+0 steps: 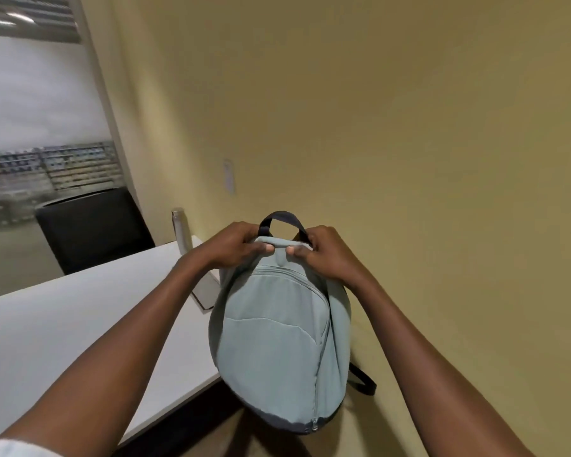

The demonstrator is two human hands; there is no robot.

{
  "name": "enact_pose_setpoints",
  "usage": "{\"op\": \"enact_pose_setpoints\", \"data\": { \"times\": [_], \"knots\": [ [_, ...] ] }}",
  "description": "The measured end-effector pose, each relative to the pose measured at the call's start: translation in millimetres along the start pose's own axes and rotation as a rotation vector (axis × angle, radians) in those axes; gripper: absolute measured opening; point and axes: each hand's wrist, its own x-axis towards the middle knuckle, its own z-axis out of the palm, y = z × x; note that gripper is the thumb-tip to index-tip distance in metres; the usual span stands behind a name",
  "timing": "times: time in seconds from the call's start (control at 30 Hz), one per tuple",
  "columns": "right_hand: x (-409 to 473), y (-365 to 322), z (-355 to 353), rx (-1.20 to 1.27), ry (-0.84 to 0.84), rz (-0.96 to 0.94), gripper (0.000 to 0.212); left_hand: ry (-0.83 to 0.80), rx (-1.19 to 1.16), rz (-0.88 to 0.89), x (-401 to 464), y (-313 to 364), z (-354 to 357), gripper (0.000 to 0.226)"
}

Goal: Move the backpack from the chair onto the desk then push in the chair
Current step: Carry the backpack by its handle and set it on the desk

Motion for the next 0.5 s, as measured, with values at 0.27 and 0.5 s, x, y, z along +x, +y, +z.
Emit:
{"op": "enact_pose_setpoints", "data": {
  "times": [0.27,0.5],
  "knots": [
    [79,33,39,0.085,-0.005,-0.025,0.029,0.166,0.009,-0.197,45,-40,-2,0.005],
    [133,47,69,0.162,0.041,-0.011,0.018,0.338,0.175,-0.224,82,-81,-8,0.020]
  ]
}}
